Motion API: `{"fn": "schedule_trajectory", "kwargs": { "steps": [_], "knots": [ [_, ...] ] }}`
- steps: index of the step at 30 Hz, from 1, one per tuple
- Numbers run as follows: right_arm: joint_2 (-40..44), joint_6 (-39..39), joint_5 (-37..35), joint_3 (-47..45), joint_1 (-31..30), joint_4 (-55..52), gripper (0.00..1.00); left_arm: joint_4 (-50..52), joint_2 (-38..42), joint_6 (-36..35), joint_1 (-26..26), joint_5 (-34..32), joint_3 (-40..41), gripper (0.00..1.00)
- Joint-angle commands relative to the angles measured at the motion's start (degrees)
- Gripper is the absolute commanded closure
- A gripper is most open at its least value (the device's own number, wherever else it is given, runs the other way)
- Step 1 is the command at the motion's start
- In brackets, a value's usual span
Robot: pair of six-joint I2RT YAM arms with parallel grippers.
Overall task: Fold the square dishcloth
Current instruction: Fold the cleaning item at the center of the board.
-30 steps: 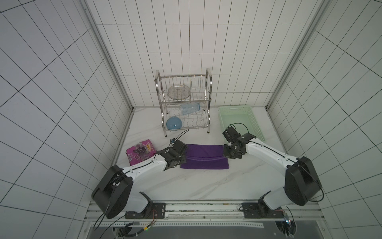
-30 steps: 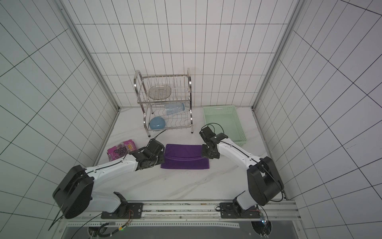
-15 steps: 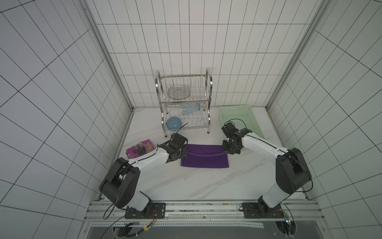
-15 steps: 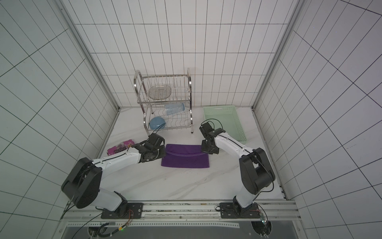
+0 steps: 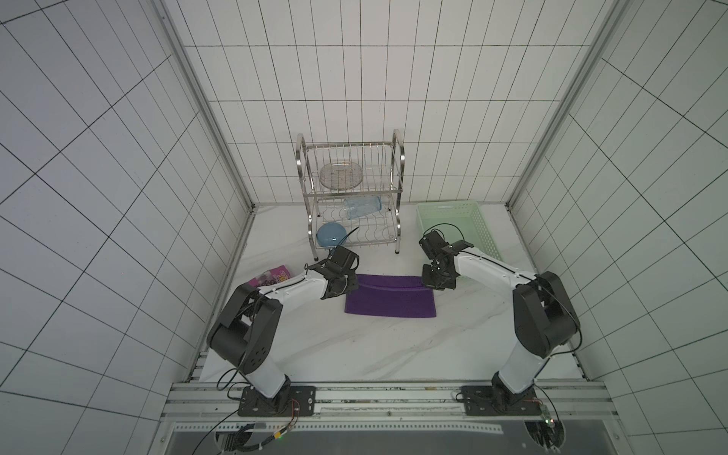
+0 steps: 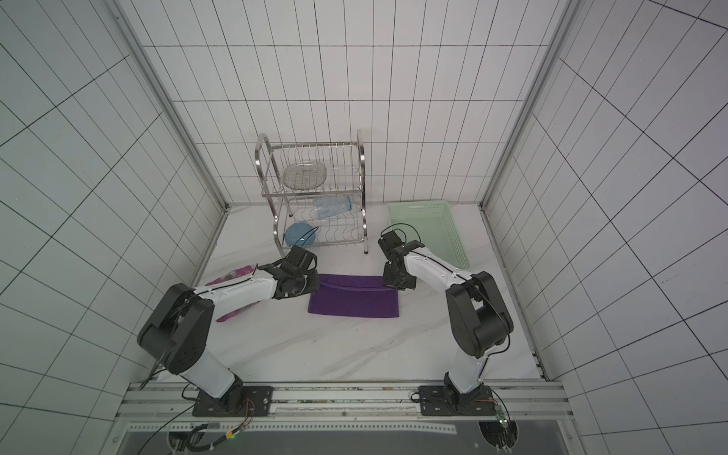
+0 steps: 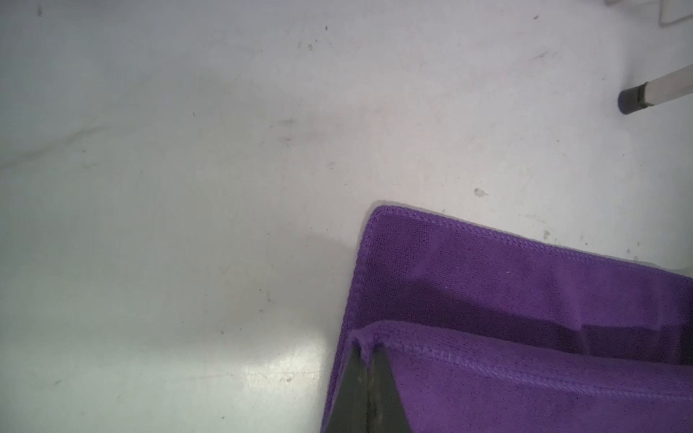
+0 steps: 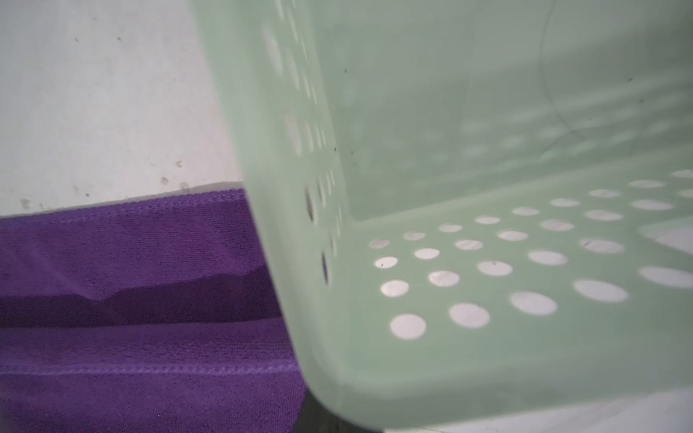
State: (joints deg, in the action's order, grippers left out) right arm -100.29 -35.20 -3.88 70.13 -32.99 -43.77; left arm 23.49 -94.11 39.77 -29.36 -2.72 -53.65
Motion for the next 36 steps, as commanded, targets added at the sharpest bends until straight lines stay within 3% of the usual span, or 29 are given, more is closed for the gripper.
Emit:
{"fn": "schedule_trajectory", "kwargs": {
  "steps": [1, 36],
  "knots": [
    [-1.3, 0.6, -2.8, 1.9, 0.6, -0.6, 1.0, -2.1, -1.3, -1.2, 0.7, 0.7, -1.8, 1.0],
    [-3.5, 1.9, -4.2, 5.7, 0.5, 0.4, 1.0, -2.2, -0.6, 0.1, 4.2, 0.8, -3.7, 1.0]
  ]
}}
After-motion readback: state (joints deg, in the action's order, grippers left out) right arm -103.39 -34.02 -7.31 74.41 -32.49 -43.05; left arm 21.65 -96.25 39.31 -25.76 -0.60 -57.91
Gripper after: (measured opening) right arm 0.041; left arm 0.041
